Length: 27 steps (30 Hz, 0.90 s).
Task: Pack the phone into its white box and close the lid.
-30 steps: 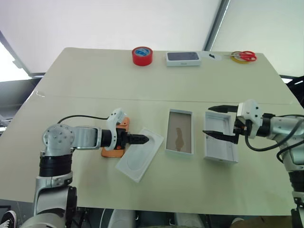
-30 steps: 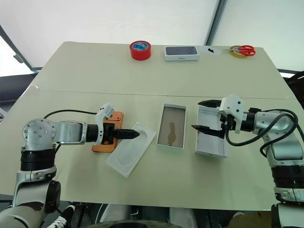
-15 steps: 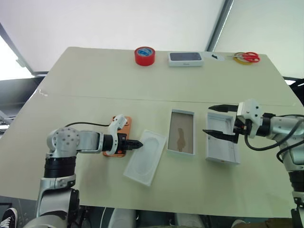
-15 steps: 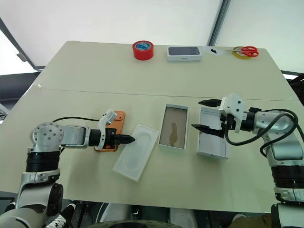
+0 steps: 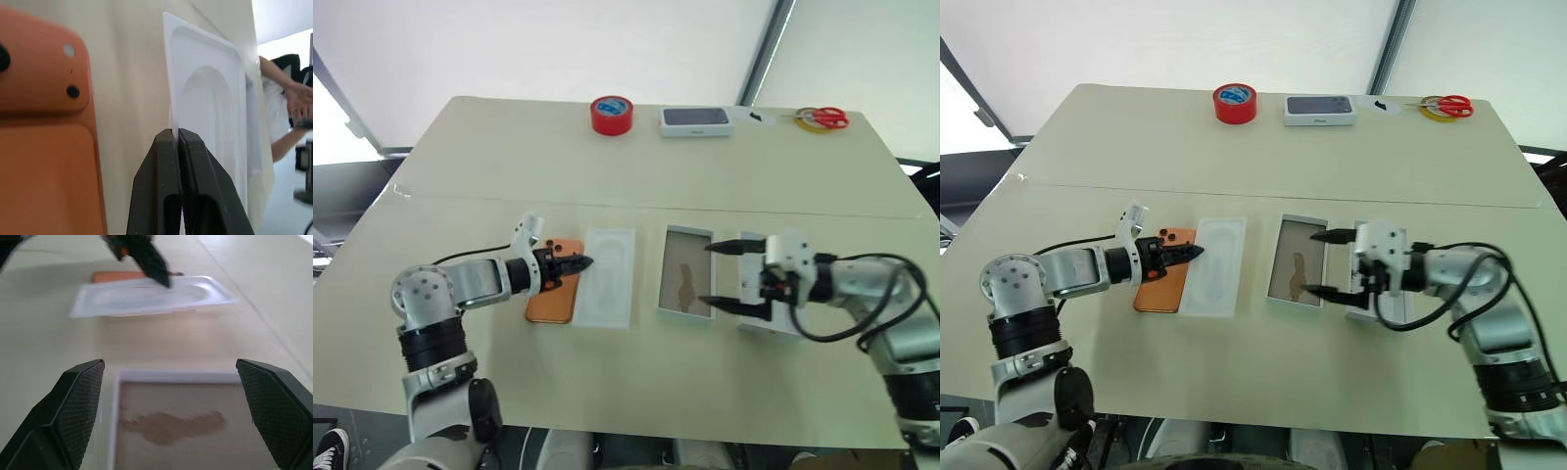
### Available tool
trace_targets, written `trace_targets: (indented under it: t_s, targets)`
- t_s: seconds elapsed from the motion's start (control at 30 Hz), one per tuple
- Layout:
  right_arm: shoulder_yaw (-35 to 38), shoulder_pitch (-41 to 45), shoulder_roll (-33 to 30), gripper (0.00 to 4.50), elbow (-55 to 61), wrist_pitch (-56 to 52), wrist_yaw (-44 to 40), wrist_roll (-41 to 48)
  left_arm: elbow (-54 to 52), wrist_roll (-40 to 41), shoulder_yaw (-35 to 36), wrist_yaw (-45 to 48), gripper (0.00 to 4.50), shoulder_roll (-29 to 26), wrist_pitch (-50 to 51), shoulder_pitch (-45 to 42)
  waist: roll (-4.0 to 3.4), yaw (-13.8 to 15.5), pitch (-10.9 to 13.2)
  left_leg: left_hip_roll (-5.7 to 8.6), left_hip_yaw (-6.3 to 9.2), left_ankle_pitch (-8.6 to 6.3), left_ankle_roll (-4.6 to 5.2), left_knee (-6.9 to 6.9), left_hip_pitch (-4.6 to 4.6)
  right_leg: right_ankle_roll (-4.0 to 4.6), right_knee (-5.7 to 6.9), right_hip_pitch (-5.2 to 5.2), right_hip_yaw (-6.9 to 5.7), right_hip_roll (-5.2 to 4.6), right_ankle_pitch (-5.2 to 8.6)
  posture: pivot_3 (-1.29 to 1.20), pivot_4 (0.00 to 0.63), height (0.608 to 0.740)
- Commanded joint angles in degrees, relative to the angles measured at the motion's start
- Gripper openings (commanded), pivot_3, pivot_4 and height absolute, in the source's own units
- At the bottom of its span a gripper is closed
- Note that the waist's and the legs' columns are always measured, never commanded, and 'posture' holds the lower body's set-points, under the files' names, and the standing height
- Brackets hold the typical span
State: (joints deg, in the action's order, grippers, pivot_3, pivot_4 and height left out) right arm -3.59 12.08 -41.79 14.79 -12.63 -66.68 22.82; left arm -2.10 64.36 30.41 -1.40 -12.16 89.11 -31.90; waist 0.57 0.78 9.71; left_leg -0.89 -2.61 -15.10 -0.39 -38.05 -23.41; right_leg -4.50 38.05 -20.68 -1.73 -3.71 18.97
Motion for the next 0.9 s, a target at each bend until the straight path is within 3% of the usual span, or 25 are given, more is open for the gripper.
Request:
trace_targets:
  t_s: [0.03, 0.2, 0.27, 0.33, 0.53, 0.9]
  targets:
    - [-4.0, -1.0, 0.2, 4.5, 1.5, 0.9, 1.5, -4.5, -3.5, 1.9, 2.8, -2.9, 0.03, 1.7, -1.9, -0.8, 0.01, -0.1, 0.0, 0.02, -0.01, 0.0, 0.0, 0.0, -0.01, 0.0, 0.0, 0.0, 0.0, 0.0, 0.0, 0.0, 0.15, 0.74]
    - [-8.0, -1.3, -1.0, 4.5, -3.5, 5.7, 1.5, -11.7, -8.4, 2.1, 1.6, -2.9, 0.03, 2.3, -4.2, 1.3, 0.09, -0.1, 0.0, 0.02, -0.01, 0.02, -0.04, 0.0, 0.0, -0.01, 0.01, -0.02, 0.0, 0.02, 0.0, 0.0, 0.15, 0.74]
    - [-8.5, -0.7, -1.1, 4.0, -5.3, 6.8, 1.4, -13.0, -9.4, 2.4, 1.0, -2.8, 0.0, 2.3, -4.4, 1.8, 0.09, -0.1, 0.0, 0.02, -0.01, 0.02, -0.04, 0.0, 0.0, -0.01, 0.0, -0.01, 0.0, 0.02, 0.0, 0.0, 0.15, 0.74]
    - [-9.1, 0.2, -0.7, 3.21, -6.6, 8.1, 1.4, -14.1, -10.5, 1.2, -0.8, -2.1, 0.0, 1.4, -5.2, 2.4, 0.1, -0.1, 0.0, 0.02, -0.01, 0.03, -0.04, 0.0, 0.0, -0.01, 0.0, 0.0, 0.0, 0.02, 0.0, 0.0, 0.15, 0.74]
    - [-10.2, 2.9, 1.8, 0.11, -7.2, 7.7, 1.7, -14.5, -9.0, 0.6, -2.6, -2.6, 0.0, 0.9, -6.2, 2.3, 0.1, -0.1, 0.0, 0.02, -0.01, 0.04, -0.06, 0.0, 0.01, 0.0, 0.0, -0.01, 0.0, 0.04, 0.0, 0.0, 0.15, 0.74]
    - [-13.5, 5.5, 5.8, 0.05, -10.4, 10.0, 3.2, -17.6, -3.1, 0.2, -3.9, -2.7, 0.0, 2.3, -9.1, -4.8, 0.18, -0.2, 0.1, 0.03, 0.0, 0.04, -0.06, 0.0, 0.01, -0.01, -0.01, 0.0, -0.02, 0.04, 0.0, 0.0, 0.15, 0.74]
